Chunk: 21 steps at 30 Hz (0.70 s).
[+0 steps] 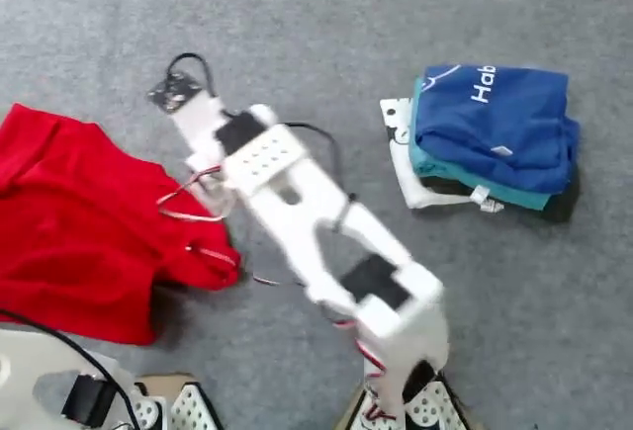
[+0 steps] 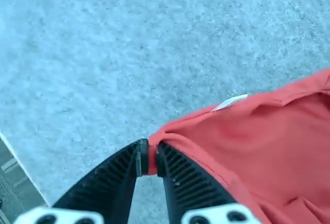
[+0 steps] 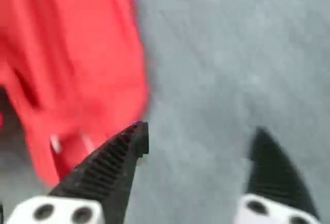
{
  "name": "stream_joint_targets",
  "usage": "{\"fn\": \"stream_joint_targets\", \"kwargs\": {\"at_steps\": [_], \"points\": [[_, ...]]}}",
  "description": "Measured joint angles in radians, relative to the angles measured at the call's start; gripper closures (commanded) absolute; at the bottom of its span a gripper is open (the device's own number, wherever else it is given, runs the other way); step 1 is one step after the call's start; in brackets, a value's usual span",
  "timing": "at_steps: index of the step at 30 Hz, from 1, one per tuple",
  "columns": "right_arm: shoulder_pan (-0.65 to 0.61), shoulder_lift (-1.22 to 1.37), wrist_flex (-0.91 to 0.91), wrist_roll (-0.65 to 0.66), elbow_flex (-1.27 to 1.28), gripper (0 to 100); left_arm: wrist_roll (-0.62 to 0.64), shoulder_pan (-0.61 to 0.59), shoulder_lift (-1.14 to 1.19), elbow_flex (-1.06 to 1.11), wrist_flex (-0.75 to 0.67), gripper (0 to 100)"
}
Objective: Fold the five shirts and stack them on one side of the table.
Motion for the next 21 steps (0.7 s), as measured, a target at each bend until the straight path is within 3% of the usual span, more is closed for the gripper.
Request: {"fn": "stream_joint_targets", "kwargs": {"at_steps": [7, 12, 17, 21], "points": [[-0.121, 0.479, -0.006, -0.178, -0.489, 76.1, 0.012, -0.017, 0.000, 0.002, 0.003, 97], [-0.107, 0.718, 0.127, -0.192, -0.861, 98.4, 0.012, -0.025, 0.000, 0.002, 0.003, 97], [-0.054, 0.875, 0.341, -0.187, -1.209, 98.5, 0.012, -0.020, 0.000, 0.035, 0.003, 97], [0.000, 0.864, 0.410, -0.184, -1.246, 98.5, 0.012, 0.046, 0.000, 0.127, 0.003, 97]]}}
